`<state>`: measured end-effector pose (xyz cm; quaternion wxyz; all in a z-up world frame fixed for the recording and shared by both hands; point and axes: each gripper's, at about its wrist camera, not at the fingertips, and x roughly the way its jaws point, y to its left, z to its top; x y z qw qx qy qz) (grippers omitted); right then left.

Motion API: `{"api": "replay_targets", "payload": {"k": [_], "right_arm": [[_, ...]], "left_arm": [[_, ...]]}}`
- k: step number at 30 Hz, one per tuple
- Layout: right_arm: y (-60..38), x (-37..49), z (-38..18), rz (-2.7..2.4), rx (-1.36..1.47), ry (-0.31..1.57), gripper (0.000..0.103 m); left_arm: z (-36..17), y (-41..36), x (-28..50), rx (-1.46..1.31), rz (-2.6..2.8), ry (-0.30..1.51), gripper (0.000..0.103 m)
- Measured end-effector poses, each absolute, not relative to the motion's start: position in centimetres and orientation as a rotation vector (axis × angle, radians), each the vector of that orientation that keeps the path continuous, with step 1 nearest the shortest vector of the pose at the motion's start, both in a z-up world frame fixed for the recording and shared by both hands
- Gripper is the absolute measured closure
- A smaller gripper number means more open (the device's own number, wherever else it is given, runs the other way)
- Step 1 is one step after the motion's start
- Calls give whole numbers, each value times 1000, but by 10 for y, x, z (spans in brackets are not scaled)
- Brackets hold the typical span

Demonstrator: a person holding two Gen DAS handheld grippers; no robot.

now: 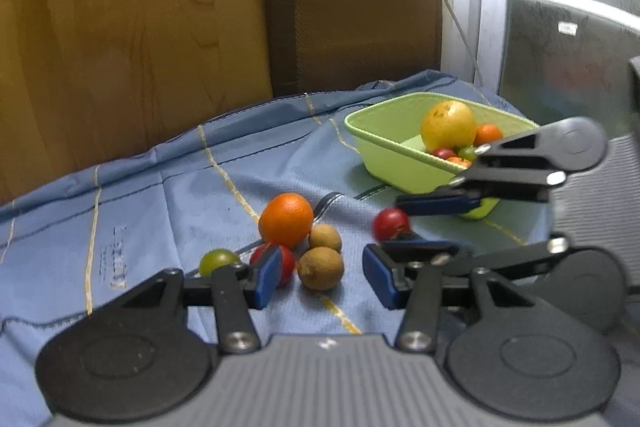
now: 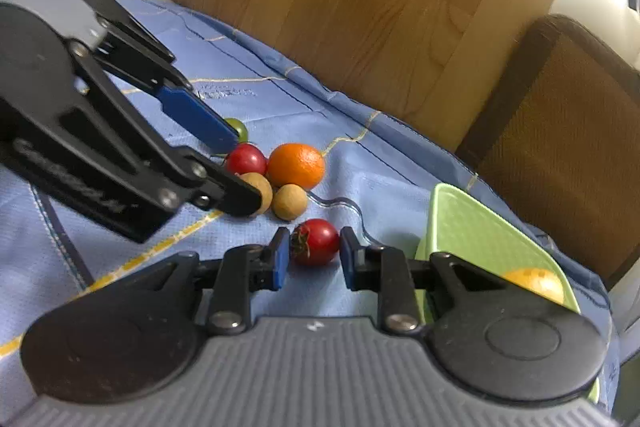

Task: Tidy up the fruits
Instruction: 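Grasp a red tomato with the right gripper while the left grasps a brown kiwi, then lower the kiwi and red tomato into the green basket and open both grippers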

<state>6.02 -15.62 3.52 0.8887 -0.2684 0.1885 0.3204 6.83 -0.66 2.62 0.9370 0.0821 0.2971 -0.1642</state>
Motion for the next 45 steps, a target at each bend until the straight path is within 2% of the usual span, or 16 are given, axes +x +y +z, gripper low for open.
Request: {"api": "replay_targets", "payload": {"k": [1,4,10,12,18,22,29,38,45], "right_arm": [[-162,55,36,650,-548,371,74],[-167,49,38,641,-532,348,74],[-188,27,46,635,-463,330,74],[-192,22,46,634,-441,334,74],[-198,13,46,618,-391,331,74],[-206,16,53,592,-351,301,74],[-242,43,61,463,-258,283,74],[-278,71,45,403,-93,377,72],[-286,73,43,421,-21,359,69]], "left_arm": [[25,-8,70,179,-340,612,64],[24,-17,72,239,-351,613,70],[17,-26,69,346,-325,609,70],[15,-25,68,363,-303,614,75],[20,-22,58,340,-294,607,76],[42,-24,53,249,-336,570,76],[68,-57,82,117,-440,530,75],[49,-101,144,89,-464,616,75],[44,-103,149,77,-450,639,73]]}}
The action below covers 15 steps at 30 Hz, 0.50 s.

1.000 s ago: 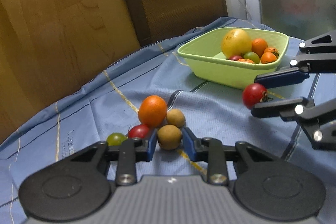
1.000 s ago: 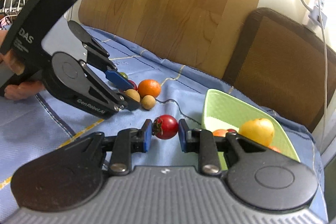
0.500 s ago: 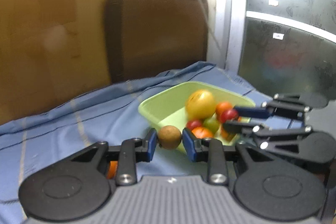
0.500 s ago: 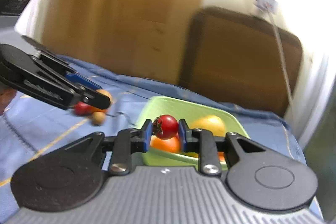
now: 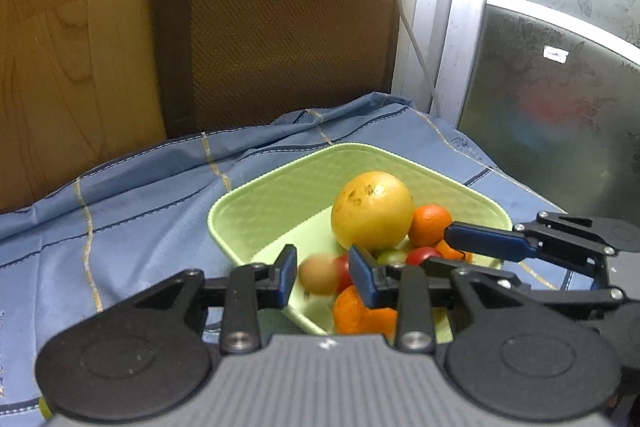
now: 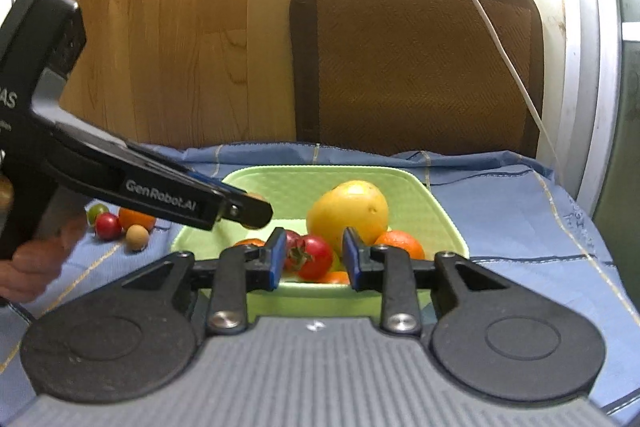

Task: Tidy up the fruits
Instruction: 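Lower the kiwi and red tomato into the green basket and open both grippers, then grasp a green tomato with the left gripper while the right grasps a red tomato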

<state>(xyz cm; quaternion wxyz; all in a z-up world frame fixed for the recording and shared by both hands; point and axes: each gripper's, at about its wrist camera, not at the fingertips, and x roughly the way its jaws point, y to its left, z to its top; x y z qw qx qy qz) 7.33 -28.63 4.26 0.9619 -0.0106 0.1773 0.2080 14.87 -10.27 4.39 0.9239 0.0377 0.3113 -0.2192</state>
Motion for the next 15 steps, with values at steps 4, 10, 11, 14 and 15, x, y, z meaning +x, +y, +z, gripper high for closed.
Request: {"api": "replay_targets", "payload": {"k": [4,10,11,14,15], "right_arm": [[-294,76,43,419,24,340,69],[-302,68,54,396,73,293,69],[-302,66,58,405,86,285,69],[-292,60,69,473,111,282,69],[-292,60,69,473,111,282,69]], "left_arm": [[69,-74,135,16,-411,585,73],[107,22,88,-127,-217,499,73],[108,37,79,-137,-179,495,73],[101,69,57,-151,-93,505,73],[95,77,51,-163,-78,517,73]]}}
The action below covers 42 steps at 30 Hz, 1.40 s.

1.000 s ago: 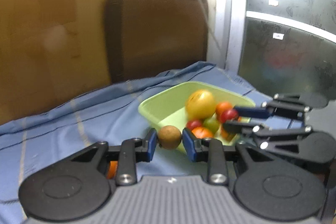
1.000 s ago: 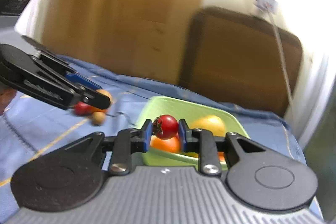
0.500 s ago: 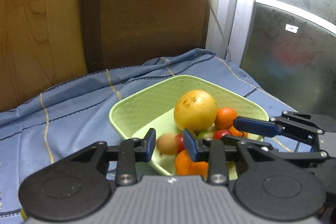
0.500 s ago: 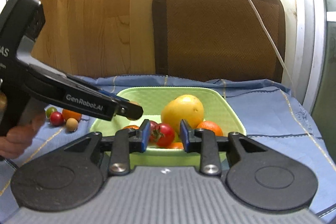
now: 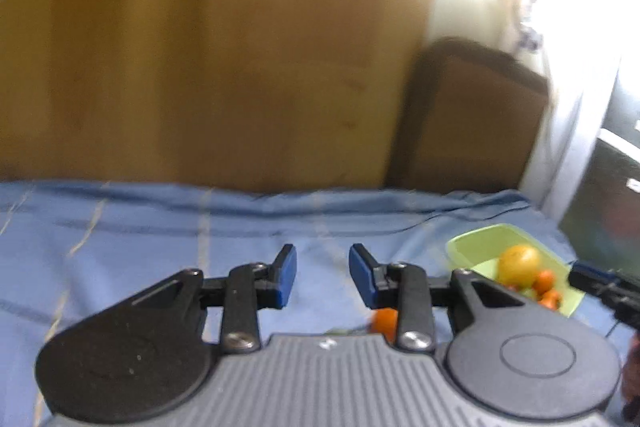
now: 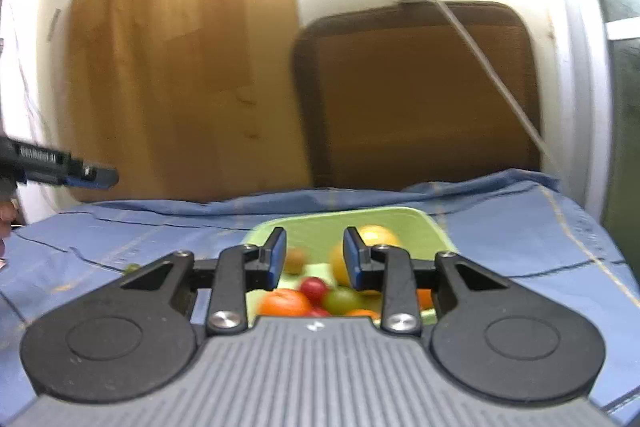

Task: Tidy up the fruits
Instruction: 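Grasp a green tomato with the left gripper while the right grasps a red tomato, then carry both tomatoes into the green basket and open both grippers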

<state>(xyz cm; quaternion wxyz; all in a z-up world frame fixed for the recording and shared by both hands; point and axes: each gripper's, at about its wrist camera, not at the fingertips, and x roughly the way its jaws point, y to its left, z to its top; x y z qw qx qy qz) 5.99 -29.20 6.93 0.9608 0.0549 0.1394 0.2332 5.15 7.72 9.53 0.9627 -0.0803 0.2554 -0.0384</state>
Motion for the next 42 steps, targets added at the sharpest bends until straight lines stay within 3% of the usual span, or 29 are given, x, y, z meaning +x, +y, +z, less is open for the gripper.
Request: {"api": "replay_targets", "payload": {"k": [8,11,15,31,38,41,42], "right_arm": [[-214,57,72,660,33,367,69],[-181,62,59,699,-52,428,69],[-150,67,50,718,-139,465,69],[-67,64,19,750,-763,272,73],[-83,49,19,739,-743,237,74],[-101,43,25,730,-681,252,74],[-108,42,27,725,-649,263,74]], "left_arm": [[56,94,59,-228,-135,613,73],[48,92,70,-263,-193,633,57],[35,89,88,-286,-240,672,56],[16,94,100,-376,-306,718,58],[17,79,102,-288,-277,722,59],[16,66,101,-201,-253,720,74],[16,63,100,-191,-251,716,74]]}}
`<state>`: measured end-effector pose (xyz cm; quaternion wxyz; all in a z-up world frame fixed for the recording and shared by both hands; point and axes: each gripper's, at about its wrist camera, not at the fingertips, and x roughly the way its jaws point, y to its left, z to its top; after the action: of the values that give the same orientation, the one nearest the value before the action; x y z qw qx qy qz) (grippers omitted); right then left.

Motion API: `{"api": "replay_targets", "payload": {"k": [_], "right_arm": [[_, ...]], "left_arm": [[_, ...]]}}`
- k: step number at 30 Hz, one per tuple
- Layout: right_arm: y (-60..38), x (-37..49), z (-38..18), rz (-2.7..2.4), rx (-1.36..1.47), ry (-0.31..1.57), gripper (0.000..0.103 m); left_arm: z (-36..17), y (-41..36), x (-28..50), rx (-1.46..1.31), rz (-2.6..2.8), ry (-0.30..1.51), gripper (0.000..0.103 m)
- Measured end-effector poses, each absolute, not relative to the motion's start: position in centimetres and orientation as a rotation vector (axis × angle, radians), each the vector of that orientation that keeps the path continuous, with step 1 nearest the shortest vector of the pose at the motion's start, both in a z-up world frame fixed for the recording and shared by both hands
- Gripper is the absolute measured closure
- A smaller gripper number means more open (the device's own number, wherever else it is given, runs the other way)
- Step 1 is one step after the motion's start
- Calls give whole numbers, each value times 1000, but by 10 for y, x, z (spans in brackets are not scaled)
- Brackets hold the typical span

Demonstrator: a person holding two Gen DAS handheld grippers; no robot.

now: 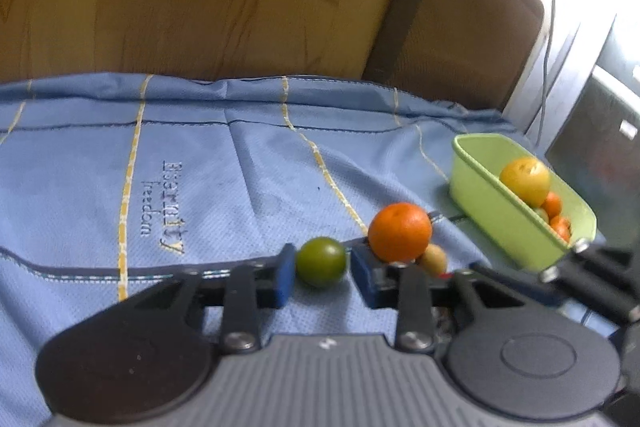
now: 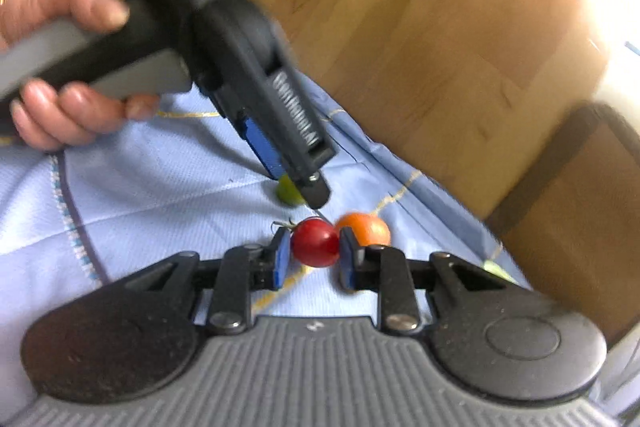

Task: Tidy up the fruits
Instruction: 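Carry both tomatoes into the green basket and open both grippers, then grasp a mandarin with the left gripper while the right grasps a brown kiwi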

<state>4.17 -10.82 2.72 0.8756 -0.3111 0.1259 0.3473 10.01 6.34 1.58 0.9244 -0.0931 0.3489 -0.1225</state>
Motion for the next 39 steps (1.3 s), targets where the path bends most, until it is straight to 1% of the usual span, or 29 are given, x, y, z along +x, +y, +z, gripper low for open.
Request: {"api": "replay_targets", "payload": {"k": [4,9,12,15,19,22,24,25,26,29,31,36,39], "right_arm": [[-130,33,37,671,-562,253,74],[-168,37,56,554,-468,203,74],[-194,36,62,474,-405,200,74],[-225,53,59,404,-356,222,74],[-252,71,51,354,-289,262,74],[-264,81,44,333,-253,287,74],[-267,81,39,328,-237,296,74],[-264,84,36,332,-229,298,73],[-266,85,35,334,-220,299,73],[-268,88,32,335,-199,294,70],[-272,87,33,339,-172,284,70],[-281,84,39,320,-129,256,70],[-283,80,43,321,-98,240,70]], "left_arm": [[19,62,96,-205,-253,718,75],[50,43,91,-250,-328,649,75],[68,10,100,-230,-401,622,75],[77,-32,116,-190,-467,625,74],[75,-79,142,-151,-524,650,74],[66,-99,155,-137,-533,677,74],[61,-106,162,-129,-526,692,72],[58,-109,161,-127,-524,698,69],[57,-109,162,-127,-516,702,65],[60,-101,161,-142,-499,690,65],[68,-89,157,-166,-483,671,65],[86,-36,130,-201,-395,593,65],[89,-1,116,-218,-310,578,65]]}}
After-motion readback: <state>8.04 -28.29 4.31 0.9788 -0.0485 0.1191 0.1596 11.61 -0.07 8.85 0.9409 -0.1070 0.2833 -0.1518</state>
